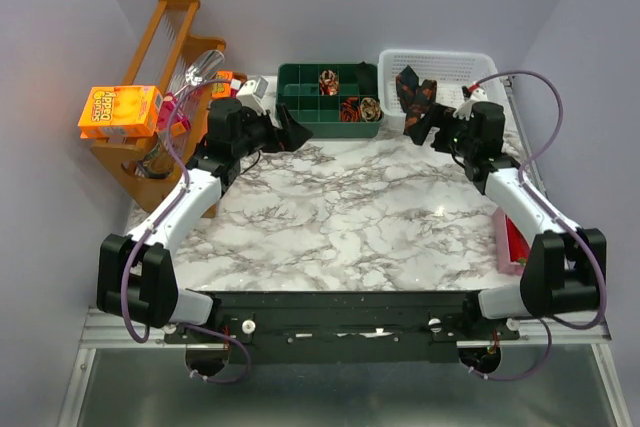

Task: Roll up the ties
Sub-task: Pick up the tie from the bin.

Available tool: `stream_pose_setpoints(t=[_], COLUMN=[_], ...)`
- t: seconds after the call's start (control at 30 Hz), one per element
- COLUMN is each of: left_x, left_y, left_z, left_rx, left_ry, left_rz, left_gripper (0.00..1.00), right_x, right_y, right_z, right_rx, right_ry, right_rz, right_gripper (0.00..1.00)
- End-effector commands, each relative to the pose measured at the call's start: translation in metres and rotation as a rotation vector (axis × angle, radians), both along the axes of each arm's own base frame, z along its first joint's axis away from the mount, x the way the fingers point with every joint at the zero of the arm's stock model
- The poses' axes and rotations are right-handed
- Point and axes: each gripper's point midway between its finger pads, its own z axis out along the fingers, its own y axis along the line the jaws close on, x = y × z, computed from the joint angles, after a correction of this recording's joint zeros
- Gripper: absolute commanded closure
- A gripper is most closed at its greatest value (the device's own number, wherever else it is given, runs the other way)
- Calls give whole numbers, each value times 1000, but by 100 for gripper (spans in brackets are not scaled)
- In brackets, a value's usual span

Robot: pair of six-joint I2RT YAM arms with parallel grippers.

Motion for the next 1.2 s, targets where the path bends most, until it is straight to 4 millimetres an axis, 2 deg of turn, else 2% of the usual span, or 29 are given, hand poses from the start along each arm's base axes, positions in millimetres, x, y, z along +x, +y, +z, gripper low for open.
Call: stream_pose_setpoints(t=[0.0, 0.07, 0.1, 0.13, 0.23, 0.27, 0.3, 0.33, 0.37, 0.63, 0.97, 1.1, 1.17], left_x=[7, 7, 2, 1, -1, 0, 0, 1, 0, 0, 2, 1, 0], left_y=[3, 6, 1, 1, 2, 4, 4, 5, 6, 6, 0, -2, -2], left_z=[24, 28, 33, 36, 41, 40, 39, 37, 38, 40, 39, 41, 41], left_rx=[-63, -90, -111, -126, -143, -134, -117, -110, -108, -106, -134, -153, -156], left_ry=[6, 18, 2, -9, -11, -10, -1, 6, 1, -10, 0, -3, -4], left_rz=[15, 3, -41, -52, -46, -45, -46, -42, -43, -49, -73, -81, -85], left_gripper=[1, 1, 1, 1, 1, 1, 1, 1, 1, 1, 1, 1, 1], right_x=[15, 22, 27, 31, 41, 45, 47, 51, 53, 52, 68, 73, 77], right_y=[24, 28, 29, 29, 28, 27, 25, 23, 22, 11, 19, 25, 28], right_z=[10, -1, 4, -4, -5, -15, -20, -19, -28, -41, -70, -69, -64], right_rx=[71, 83, 90, 94, 133, 153, 171, 181, 189, 200, 275, 317, 340], right_ry=[12, 49, 42, 64, 81, 114, 132, 134, 156, 188, 243, 225, 205], right_rz=[108, 119, 127, 126, 135, 131, 138, 139, 135, 125, 151, 169, 178], right_gripper=[1, 6, 7, 9, 16, 18, 19, 24, 25, 26, 30, 38, 38])
